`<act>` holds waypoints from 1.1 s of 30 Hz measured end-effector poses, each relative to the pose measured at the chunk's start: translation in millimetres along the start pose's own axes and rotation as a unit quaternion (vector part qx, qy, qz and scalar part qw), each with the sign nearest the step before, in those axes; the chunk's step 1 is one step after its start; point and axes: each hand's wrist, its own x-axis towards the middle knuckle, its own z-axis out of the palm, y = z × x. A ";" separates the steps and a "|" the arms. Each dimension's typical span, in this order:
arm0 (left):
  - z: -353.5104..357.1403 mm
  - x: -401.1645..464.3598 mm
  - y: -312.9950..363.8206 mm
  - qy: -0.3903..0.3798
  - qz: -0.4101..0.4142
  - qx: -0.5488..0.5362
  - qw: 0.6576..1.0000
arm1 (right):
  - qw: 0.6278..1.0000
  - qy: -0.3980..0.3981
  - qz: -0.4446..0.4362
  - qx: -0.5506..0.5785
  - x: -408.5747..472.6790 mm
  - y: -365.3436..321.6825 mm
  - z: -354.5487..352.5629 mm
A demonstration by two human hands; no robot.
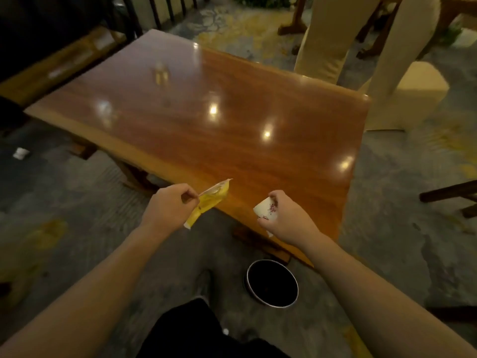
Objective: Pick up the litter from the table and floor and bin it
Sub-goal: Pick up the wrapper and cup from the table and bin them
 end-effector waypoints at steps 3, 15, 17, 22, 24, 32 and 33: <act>-4.6 -51.5 0.1 0.000 -0.043 -0.027 0.999 | 1.000 -0.008 -0.009 0.010 -40.9 12.3 8.4; 34.0 -154.0 -57.2 -0.098 -0.091 -0.167 0.977 | 0.980 -0.013 0.128 0.154 -169.6 49.2 96.7; 52.5 -164.9 -64.0 -0.122 -0.107 -0.190 0.968 | 0.968 -0.021 0.164 0.191 -180.8 55.8 114.8; 114.3 -187.8 -71.9 -0.190 -0.206 -0.256 0.925 | 0.919 -0.035 0.267 0.287 -193.7 82.4 152.3; 140.5 -193.4 -73.1 -0.196 -0.246 -0.274 0.909 | 0.893 -0.041 0.304 0.331 -190.9 98.4 163.9; 276.6 -186.7 -66.4 -0.194 -0.352 -0.324 0.857 | 0.783 -0.042 0.401 0.473 -145.6 208.9 217.2; 294.2 -183.9 -66.3 -0.194 -0.363 -0.327 0.851 | 0.772 -0.039 0.408 0.486 -138.6 224.0 223.8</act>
